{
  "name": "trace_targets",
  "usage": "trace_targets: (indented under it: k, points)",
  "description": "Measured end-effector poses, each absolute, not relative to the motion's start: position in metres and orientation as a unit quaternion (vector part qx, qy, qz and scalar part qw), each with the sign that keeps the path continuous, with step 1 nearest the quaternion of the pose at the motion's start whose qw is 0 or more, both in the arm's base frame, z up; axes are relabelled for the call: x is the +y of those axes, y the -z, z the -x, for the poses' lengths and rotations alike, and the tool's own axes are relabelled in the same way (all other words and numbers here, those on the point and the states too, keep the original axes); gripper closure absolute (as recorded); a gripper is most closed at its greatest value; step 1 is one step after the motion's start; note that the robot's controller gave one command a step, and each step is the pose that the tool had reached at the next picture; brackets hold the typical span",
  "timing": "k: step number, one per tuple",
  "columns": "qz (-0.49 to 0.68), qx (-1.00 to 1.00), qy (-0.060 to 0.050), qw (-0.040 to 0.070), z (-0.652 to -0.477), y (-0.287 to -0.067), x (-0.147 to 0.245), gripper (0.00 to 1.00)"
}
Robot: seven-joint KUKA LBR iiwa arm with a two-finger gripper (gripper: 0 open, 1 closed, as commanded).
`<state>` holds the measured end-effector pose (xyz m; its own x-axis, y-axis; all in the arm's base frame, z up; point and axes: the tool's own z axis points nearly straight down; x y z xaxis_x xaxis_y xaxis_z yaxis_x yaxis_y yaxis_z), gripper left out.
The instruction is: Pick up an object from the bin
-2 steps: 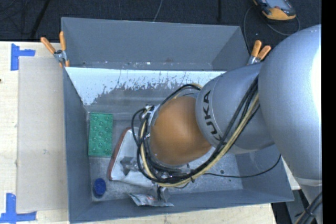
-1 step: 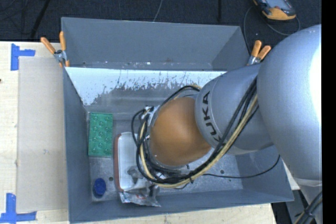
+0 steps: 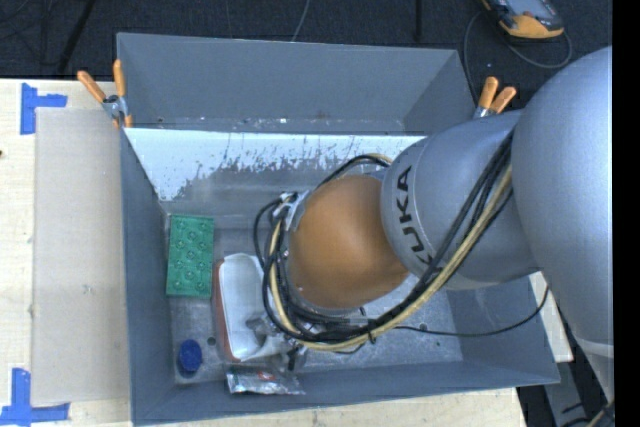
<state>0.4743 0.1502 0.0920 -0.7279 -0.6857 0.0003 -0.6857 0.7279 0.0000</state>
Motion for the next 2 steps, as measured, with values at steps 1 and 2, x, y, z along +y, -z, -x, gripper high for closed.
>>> trace_targets:
  k: [1,2]
  points:
    - [-0.366,-0.93,0.0,0.0,-0.474,-0.123,0.151,1.0]
    - [-0.364,-0.931,0.0,-0.001,-0.474,-0.168,0.151,1.0]
